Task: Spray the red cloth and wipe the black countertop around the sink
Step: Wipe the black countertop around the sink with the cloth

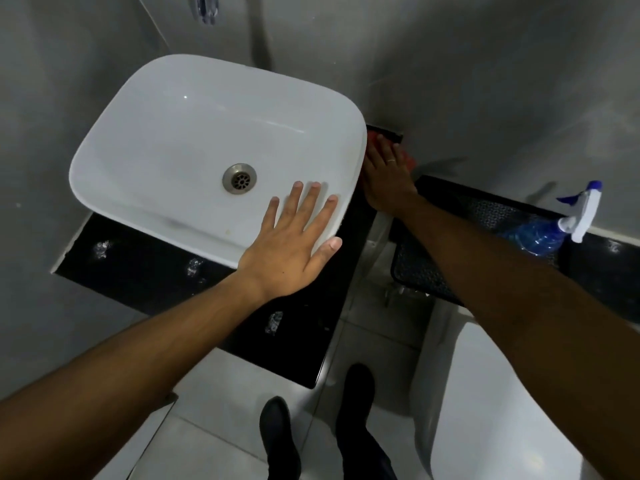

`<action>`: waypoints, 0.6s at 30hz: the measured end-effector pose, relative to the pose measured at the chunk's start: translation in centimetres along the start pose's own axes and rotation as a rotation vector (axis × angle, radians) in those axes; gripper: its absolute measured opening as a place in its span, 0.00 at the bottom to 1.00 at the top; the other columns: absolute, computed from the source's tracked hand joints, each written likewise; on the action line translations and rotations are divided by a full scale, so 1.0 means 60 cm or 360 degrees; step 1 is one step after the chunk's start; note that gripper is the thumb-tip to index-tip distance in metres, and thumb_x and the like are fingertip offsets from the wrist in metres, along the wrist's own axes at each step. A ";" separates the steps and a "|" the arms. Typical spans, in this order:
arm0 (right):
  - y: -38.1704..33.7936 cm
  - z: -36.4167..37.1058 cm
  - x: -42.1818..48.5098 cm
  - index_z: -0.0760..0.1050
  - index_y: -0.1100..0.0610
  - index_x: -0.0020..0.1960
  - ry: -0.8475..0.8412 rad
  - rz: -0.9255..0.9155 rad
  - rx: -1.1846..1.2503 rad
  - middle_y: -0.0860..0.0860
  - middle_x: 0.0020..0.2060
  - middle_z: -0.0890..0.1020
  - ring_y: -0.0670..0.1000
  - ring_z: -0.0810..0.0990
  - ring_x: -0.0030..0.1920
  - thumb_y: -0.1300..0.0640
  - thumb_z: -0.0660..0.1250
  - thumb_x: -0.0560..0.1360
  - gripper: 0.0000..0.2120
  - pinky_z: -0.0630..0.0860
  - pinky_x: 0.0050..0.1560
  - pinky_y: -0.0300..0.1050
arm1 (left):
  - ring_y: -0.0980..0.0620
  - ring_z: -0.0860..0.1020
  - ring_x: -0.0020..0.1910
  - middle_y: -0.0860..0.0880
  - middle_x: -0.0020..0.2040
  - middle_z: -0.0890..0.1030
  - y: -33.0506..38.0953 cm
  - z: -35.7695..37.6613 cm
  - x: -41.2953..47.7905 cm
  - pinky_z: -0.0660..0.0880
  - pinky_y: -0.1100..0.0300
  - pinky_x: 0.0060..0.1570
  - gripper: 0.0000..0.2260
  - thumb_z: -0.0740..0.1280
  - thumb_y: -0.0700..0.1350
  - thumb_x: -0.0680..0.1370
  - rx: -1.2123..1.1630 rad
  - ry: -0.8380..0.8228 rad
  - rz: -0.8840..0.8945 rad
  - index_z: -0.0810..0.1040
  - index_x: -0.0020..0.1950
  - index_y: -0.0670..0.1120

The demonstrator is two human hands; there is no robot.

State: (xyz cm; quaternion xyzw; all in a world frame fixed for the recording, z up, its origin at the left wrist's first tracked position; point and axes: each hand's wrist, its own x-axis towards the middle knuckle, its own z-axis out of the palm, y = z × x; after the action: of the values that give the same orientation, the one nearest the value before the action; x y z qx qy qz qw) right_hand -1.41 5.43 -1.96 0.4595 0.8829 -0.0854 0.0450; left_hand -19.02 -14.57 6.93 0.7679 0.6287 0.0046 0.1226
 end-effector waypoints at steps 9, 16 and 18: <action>-0.121 0.046 -0.137 0.45 0.56 0.81 0.0034 0.0033 -0.0002 0.56 0.81 0.50 0.61 0.43 0.80 0.48 0.56 0.82 0.34 0.44 0.79 0.64 | 0.45 0.37 0.80 0.47 0.82 0.42 -0.001 0.003 0.004 0.41 0.39 0.77 0.32 0.34 0.66 0.79 -0.0082 0.0060 0.0029 0.40 0.81 0.54; -0.271 0.109 -0.302 0.53 0.58 0.80 0.0126 0.0043 0.0057 0.57 0.80 0.55 0.61 0.47 0.80 0.48 0.49 0.84 0.27 0.49 0.78 0.63 | 0.44 0.40 0.81 0.46 0.82 0.44 -0.004 0.006 -0.002 0.43 0.38 0.77 0.32 0.35 0.64 0.79 -0.0095 0.0150 0.0104 0.43 0.81 0.53; -0.320 0.123 -0.351 0.52 0.60 0.80 0.0139 0.0120 0.0100 0.58 0.80 0.54 0.61 0.47 0.80 0.49 0.48 0.84 0.28 0.49 0.78 0.64 | 0.45 0.40 0.81 0.46 0.82 0.44 -0.003 0.001 -0.003 0.42 0.39 0.77 0.31 0.36 0.63 0.79 -0.0196 0.0142 0.0123 0.44 0.81 0.52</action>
State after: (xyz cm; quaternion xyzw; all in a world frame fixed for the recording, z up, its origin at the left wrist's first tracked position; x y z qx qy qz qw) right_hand -5.06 -23.75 -3.79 0.4970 0.8629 -0.0912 -0.0047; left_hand -19.20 -14.76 6.84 0.7817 0.6019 0.0824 0.1412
